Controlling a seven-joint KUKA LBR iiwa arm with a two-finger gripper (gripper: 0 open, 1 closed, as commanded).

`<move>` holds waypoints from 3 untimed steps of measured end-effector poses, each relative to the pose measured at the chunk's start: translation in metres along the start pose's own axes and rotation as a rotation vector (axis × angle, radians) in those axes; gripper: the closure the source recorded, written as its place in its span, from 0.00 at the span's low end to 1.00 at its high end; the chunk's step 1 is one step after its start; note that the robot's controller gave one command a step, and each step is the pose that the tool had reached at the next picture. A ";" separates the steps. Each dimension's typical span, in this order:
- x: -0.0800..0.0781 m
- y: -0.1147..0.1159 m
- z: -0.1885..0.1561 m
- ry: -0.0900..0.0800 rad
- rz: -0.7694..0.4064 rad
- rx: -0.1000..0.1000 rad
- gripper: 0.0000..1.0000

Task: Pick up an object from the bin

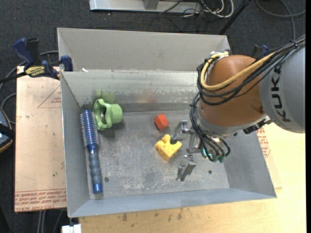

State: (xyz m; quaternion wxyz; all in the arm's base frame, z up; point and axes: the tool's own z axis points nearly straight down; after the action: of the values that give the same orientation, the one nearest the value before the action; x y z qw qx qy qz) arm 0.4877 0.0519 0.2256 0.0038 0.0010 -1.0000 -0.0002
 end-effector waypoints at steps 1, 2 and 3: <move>-0.079 -0.015 0.084 -0.006 0.007 0.000 0.00; -0.095 -0.025 0.153 -0.013 -0.075 -0.003 0.00; -0.096 -0.025 0.148 -0.017 -0.076 -0.002 1.00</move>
Offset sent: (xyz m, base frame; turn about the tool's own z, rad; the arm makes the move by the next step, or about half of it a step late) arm 0.0775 -0.0149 -0.0795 0.0054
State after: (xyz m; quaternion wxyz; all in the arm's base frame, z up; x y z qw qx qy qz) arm 0.5829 0.0272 0.0766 -0.0047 0.0389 -0.9992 -0.0015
